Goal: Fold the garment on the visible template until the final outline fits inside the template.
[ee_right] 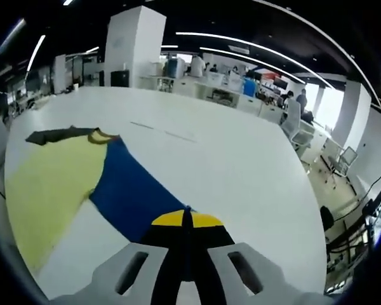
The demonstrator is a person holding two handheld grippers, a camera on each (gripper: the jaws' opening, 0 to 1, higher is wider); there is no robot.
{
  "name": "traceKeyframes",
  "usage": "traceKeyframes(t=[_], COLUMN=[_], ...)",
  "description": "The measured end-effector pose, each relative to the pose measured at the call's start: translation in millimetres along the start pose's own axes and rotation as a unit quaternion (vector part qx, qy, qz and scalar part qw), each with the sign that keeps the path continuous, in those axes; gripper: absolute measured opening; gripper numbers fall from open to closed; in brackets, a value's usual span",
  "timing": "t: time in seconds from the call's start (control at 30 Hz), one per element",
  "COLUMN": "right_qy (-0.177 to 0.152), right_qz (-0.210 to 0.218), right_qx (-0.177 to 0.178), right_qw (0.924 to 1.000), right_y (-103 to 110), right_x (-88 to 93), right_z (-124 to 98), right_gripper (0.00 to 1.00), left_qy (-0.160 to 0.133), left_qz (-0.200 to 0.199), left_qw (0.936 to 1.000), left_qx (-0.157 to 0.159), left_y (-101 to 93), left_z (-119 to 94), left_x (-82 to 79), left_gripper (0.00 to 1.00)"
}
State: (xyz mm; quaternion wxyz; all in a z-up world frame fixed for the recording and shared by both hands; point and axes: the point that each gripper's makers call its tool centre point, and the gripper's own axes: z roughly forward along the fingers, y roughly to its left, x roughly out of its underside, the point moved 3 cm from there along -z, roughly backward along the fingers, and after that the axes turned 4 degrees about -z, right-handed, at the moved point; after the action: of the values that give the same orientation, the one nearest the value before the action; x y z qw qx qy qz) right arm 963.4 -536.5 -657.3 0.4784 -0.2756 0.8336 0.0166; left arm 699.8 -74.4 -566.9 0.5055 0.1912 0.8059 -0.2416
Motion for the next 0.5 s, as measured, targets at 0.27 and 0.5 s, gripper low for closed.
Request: traceKeyframes(t=[0.27, 0.5], right_qy=[-0.02, -0.031], right_qz=[-0.016, -0.029], right_qx=[-0.023, -0.042], right_qw=[0.9994, 0.9982], right_y=[34, 66], right_x=[-36.6, -61.4], right_z=[13, 23], right_gripper=[0.01, 0.01], left_qy=[-0.008, -0.009], left_qz=[0.01, 0.009], left_qw=[0.9999, 0.9998], left_qx=[0.011, 0.017], left_y=[5.3, 11.5], left_z=[-7, -14], left_x=[-1.3, 5.3], left_gripper=[0.99, 0.99])
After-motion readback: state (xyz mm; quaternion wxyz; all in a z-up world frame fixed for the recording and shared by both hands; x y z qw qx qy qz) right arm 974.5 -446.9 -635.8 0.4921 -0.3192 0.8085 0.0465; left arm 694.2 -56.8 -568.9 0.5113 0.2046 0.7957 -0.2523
